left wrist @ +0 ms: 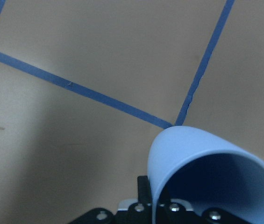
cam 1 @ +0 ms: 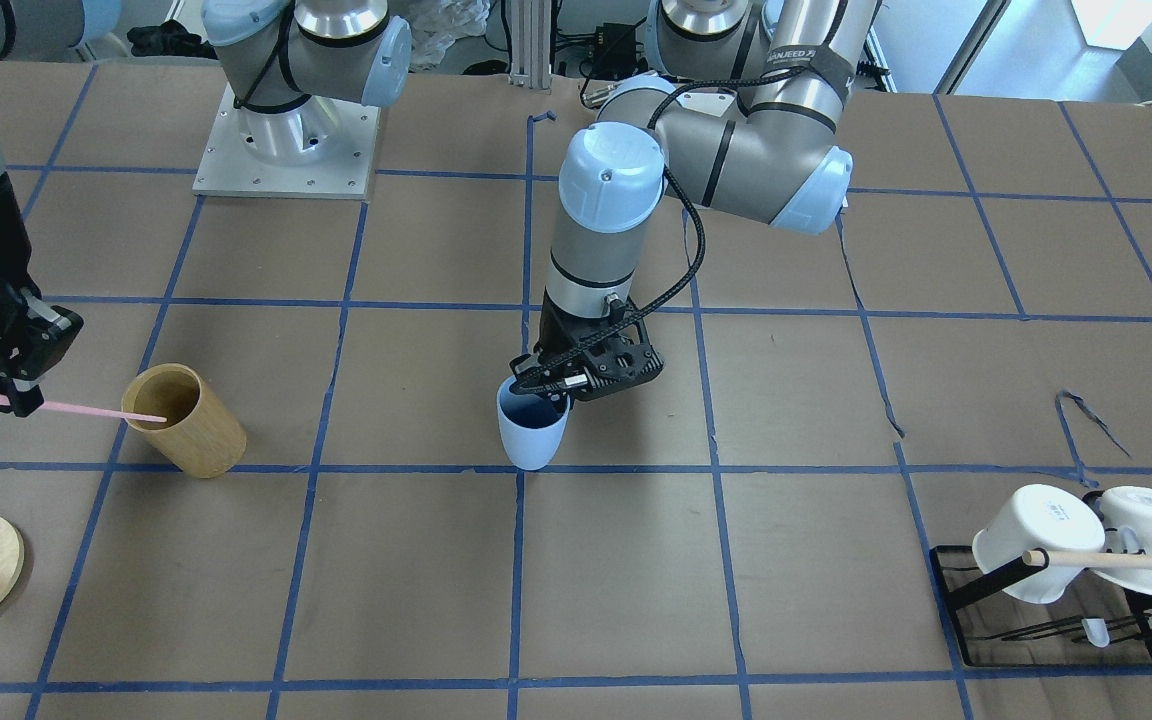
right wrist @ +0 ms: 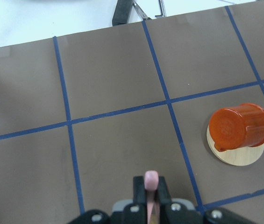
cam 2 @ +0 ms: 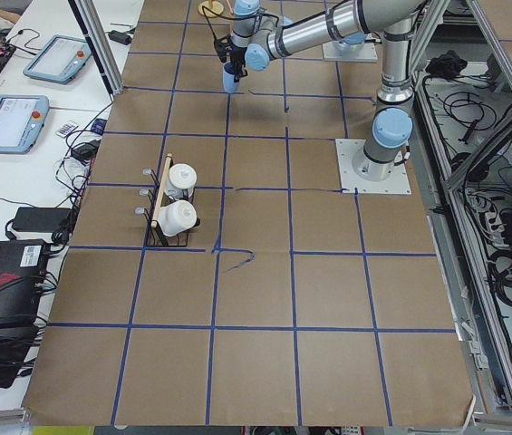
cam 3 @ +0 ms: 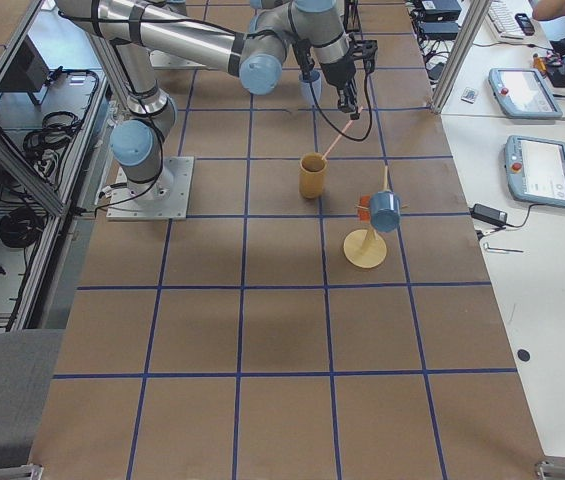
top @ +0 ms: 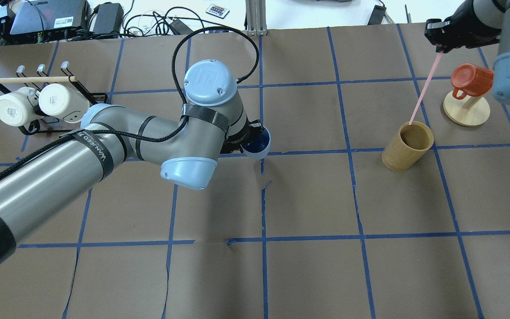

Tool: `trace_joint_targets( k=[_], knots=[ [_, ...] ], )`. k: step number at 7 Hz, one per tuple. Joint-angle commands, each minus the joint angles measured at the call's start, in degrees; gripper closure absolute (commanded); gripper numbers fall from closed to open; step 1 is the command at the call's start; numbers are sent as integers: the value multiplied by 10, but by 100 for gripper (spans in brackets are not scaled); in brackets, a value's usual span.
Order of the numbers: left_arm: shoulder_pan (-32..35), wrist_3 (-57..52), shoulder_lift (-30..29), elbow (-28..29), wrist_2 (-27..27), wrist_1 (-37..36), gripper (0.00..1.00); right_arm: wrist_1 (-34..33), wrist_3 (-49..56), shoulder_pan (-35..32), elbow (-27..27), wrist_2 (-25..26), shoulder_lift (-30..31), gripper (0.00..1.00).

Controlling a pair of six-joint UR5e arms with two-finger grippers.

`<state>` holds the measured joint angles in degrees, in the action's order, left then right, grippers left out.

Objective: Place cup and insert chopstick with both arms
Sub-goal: 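Set the blue cup at table center while right gripper lifts chopstick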

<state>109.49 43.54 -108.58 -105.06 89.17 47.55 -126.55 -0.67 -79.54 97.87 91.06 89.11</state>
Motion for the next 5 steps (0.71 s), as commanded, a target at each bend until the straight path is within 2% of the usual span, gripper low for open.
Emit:
trace_joint_targets(
  k=[1,2,3,4,5],
  knots=[
    [4,1,-21,4,0,-3,100,23,-1,-69,-61,8,2,100],
    [11,1,-23,7,1,-3,100,22,-2,-98,-75,9,-1,100],
    [12,-4,-18,13,7,-3,26,21,-16,-114,-75,9,-1,100],
    [7,-9,7,28,9,1,3,23,-54,-121,-74,7,-1,100],
    [-19,-33,34,52,11,28,0,22,-61,-129,-74,5,-1,100]
  ],
)
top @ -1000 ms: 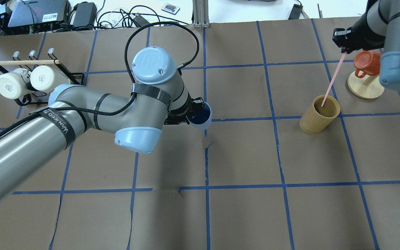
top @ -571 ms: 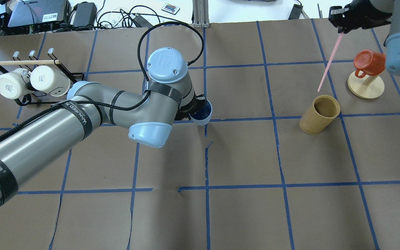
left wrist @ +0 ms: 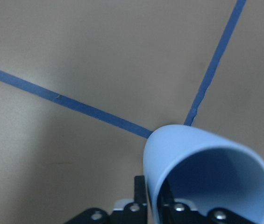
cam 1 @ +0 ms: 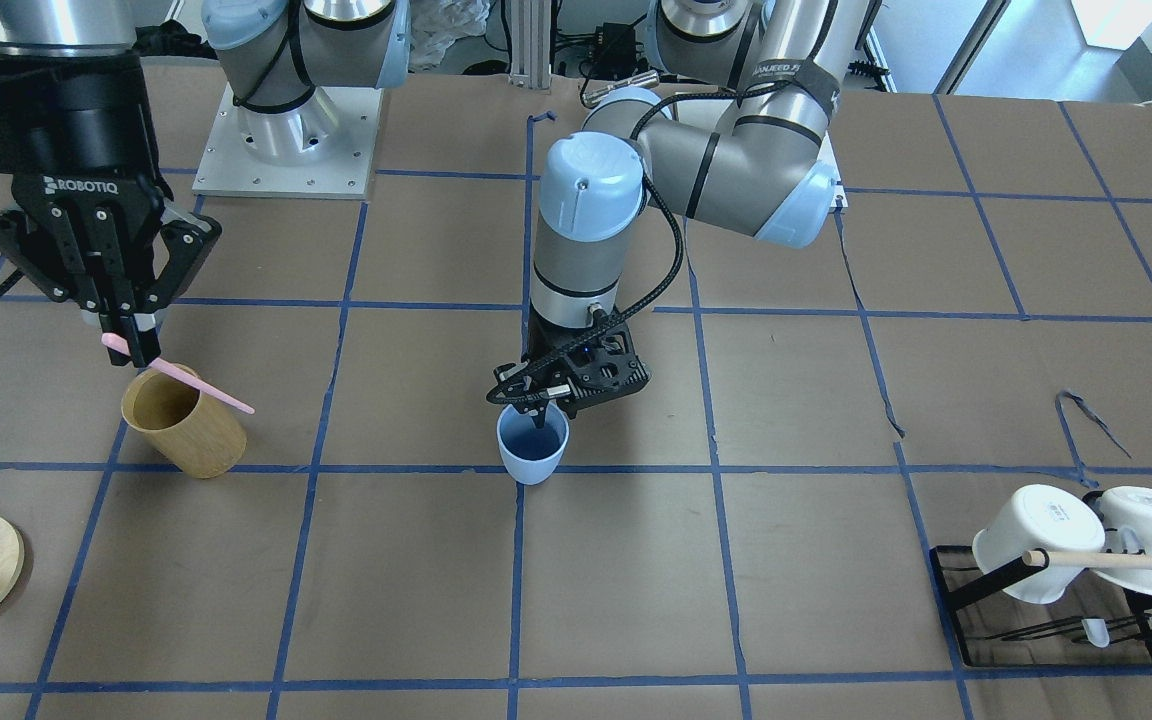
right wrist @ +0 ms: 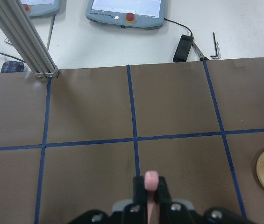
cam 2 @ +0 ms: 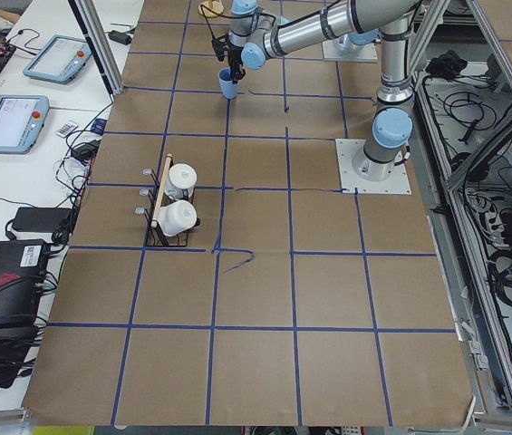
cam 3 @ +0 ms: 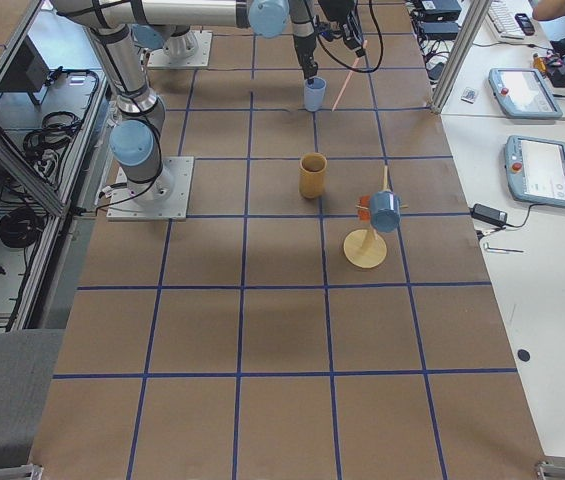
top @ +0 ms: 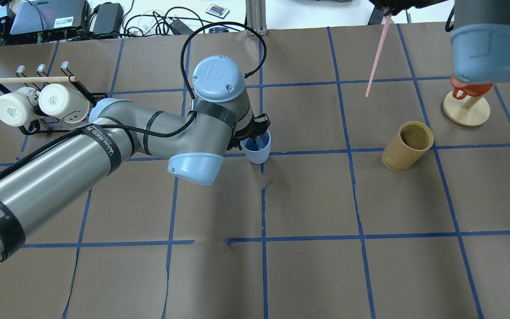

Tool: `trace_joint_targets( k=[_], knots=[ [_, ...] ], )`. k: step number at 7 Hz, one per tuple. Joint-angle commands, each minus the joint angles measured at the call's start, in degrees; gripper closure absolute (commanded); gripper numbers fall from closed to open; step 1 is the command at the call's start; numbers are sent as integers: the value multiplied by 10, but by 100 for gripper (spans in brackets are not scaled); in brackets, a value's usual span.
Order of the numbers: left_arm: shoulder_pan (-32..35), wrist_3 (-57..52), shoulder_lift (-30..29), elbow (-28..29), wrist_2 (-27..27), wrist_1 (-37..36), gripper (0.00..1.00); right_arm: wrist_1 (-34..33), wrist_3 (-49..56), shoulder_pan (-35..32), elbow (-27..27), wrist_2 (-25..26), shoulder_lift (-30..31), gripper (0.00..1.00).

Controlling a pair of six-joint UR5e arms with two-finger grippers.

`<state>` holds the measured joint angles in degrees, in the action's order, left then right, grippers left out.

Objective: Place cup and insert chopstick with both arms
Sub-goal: 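Set the blue cup at table center while right gripper lifts chopstick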

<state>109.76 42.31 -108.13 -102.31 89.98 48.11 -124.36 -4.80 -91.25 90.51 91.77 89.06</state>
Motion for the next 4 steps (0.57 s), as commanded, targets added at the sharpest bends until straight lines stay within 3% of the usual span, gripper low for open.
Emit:
trace_joint_targets(
  k=[1,2,4],
  knots=[
    [-71,-115,61,50,0,101,0,-8,-40,-23,1,-7,-2,100],
    [-111,-189,101,75,-3,167,0,-11,-87,-44,0,-7,-12,100],
    [-192,-374,176,122,5,332,0,-85,-157,-122,1,17,-47,100]
  ],
)
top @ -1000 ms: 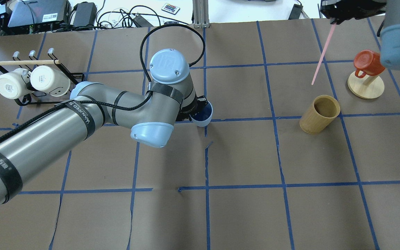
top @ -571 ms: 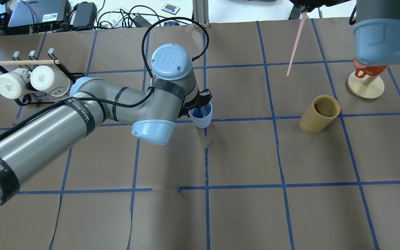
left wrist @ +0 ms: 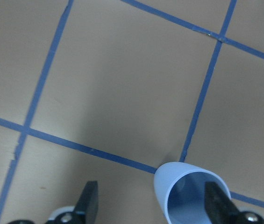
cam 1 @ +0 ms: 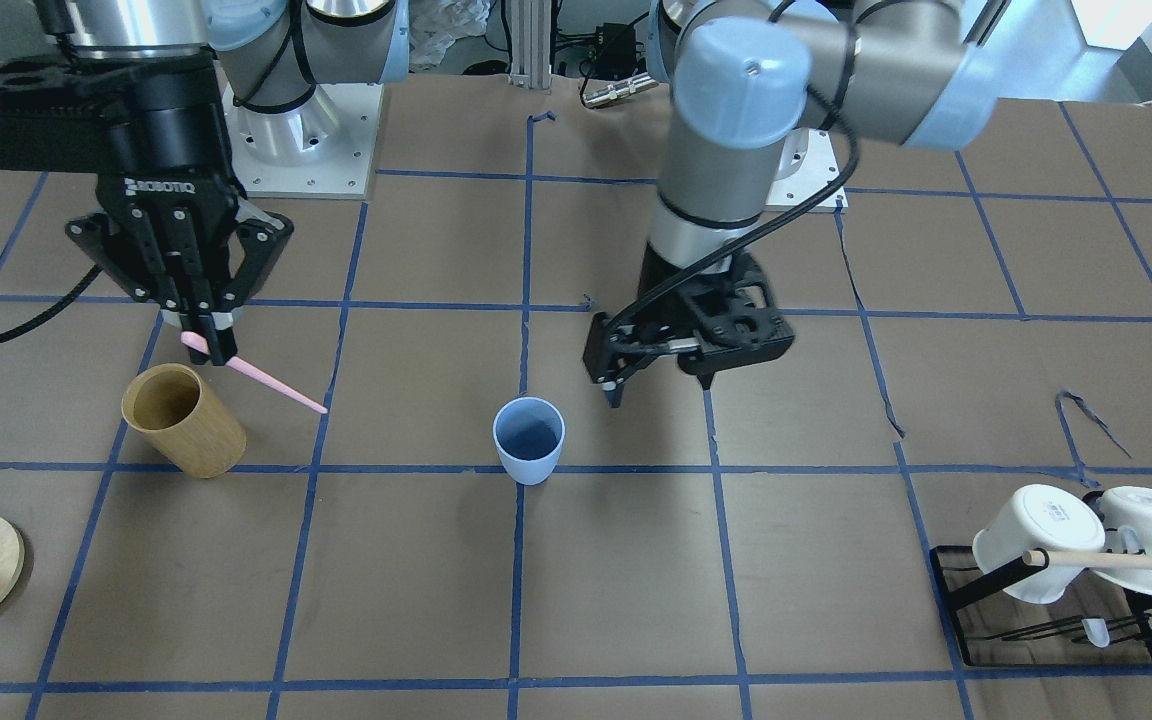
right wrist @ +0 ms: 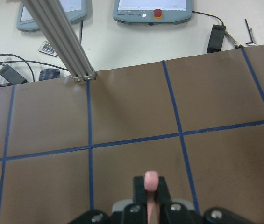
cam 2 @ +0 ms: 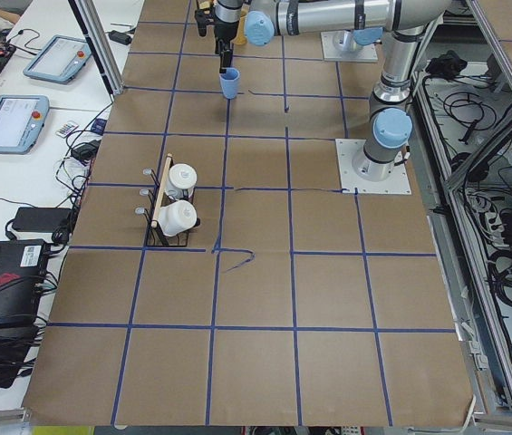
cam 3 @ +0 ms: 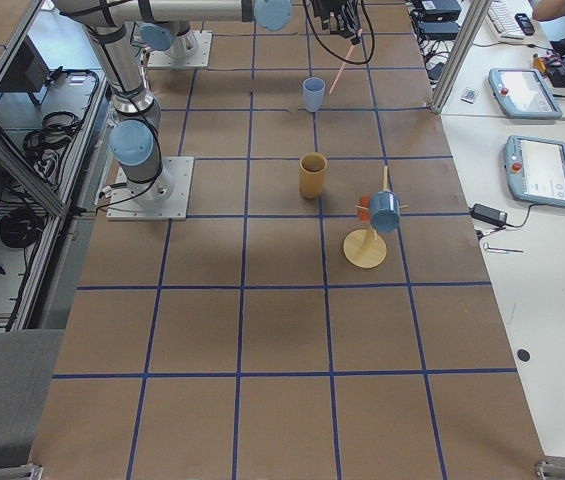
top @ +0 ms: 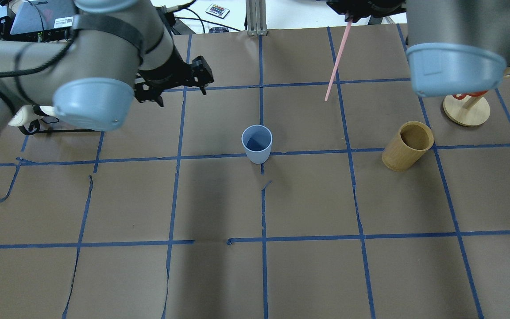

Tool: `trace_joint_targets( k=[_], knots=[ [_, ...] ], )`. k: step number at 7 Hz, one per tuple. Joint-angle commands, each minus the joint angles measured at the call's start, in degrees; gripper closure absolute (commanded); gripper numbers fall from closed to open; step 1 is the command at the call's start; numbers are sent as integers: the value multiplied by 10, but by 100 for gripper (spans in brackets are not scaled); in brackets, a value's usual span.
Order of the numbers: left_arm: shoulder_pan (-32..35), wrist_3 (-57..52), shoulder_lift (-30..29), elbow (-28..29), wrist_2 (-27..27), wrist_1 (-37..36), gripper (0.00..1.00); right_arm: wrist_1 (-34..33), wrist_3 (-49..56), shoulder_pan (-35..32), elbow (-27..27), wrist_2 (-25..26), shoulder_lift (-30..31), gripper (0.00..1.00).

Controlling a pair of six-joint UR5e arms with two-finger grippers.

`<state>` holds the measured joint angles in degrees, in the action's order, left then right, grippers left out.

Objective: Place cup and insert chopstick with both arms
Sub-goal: 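Lower the chopstick into the blue cup while the left arm withdraws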

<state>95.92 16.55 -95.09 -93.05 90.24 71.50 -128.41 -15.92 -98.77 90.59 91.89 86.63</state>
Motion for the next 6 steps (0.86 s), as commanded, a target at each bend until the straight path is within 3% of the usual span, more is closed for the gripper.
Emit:
trace_joint_targets(
  k=[1,4,6],
  knots=[
    [-98,-163,67,55,-5,146,0,-52,-66,-81,0,57,-41,100],
    [-121,-181,84,95,-4,178,0,-80,-121,-159,1,163,-81,100],
    [-122,-181,90,87,-3,182,0,-81,-168,-179,3,175,-93,100]
  ],
)
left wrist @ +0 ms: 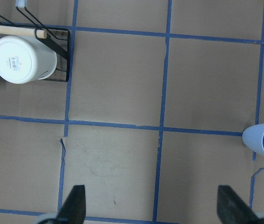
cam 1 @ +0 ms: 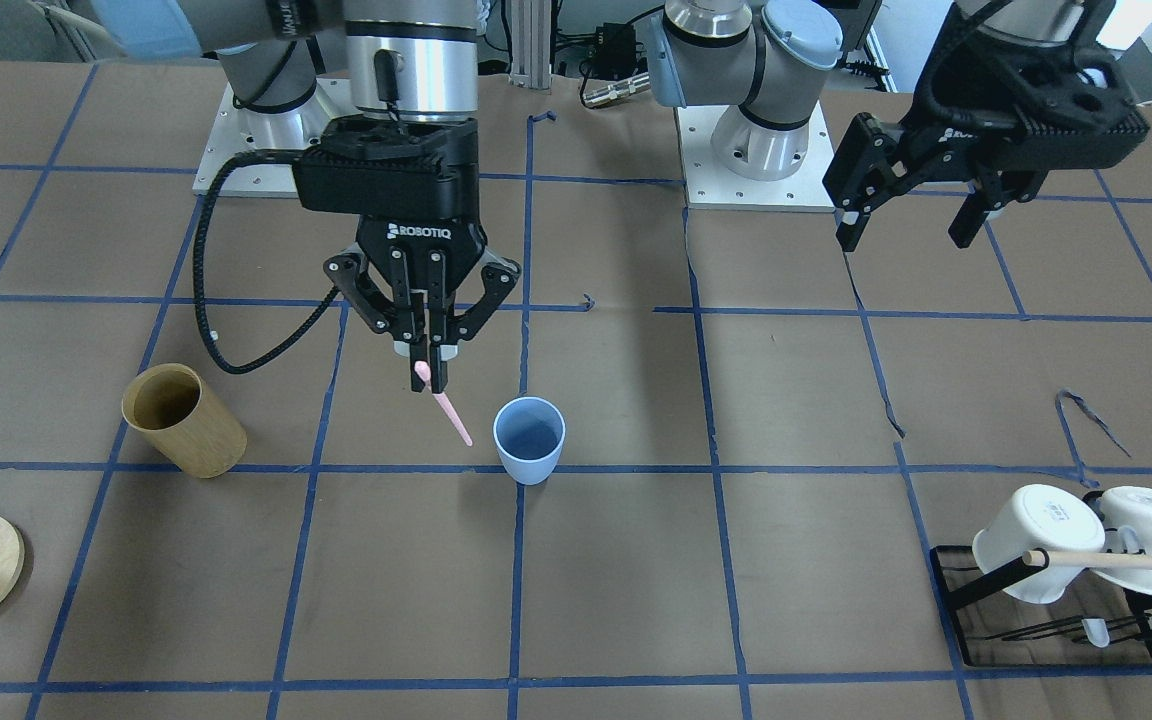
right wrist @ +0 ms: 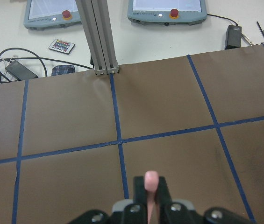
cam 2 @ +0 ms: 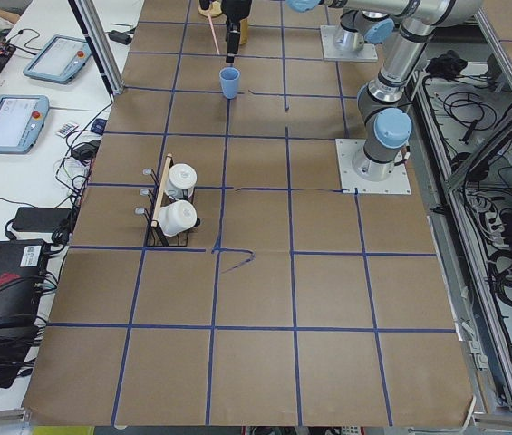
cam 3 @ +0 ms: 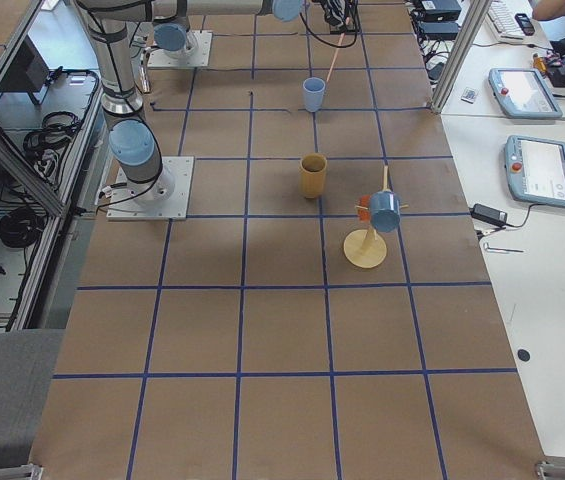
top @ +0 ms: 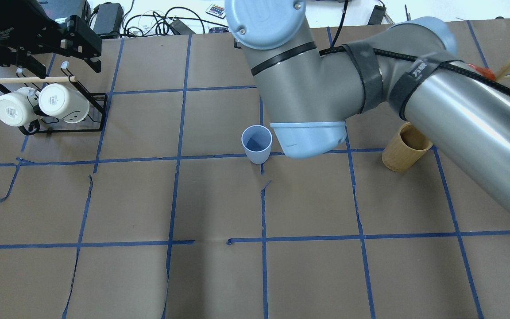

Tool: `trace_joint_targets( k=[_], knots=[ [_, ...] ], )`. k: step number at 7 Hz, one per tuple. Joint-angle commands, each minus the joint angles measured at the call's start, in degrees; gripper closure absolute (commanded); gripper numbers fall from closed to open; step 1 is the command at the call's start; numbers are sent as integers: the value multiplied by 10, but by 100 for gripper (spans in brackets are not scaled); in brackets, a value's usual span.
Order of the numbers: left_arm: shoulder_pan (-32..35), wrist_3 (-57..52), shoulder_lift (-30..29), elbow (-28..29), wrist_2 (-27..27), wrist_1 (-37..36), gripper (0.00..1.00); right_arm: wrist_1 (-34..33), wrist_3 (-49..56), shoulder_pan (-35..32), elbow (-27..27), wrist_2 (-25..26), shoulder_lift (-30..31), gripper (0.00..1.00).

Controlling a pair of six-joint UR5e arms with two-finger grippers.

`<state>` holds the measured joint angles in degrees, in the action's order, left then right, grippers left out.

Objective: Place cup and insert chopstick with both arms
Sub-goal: 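Lower the chopstick into the blue cup while the left arm withdraws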

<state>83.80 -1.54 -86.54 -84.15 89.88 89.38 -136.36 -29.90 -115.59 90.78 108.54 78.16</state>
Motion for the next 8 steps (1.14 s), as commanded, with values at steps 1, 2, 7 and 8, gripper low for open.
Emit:
trace_joint_targets(
  k=[1,2,7,8],
  knots=[
    [-3,0,6,-4,-1,19,0,-9,-38,-12,4,9,-15,100],
    [-4,0,6,-4,-1,20,0,-11,-65,-13,12,6,-19,100],
    [0,3,6,-7,0,21,0,-17,-68,-17,25,1,-13,0],
    [0,5,5,-8,-1,20,0,6,-55,-11,13,2,2,0]
  ],
)
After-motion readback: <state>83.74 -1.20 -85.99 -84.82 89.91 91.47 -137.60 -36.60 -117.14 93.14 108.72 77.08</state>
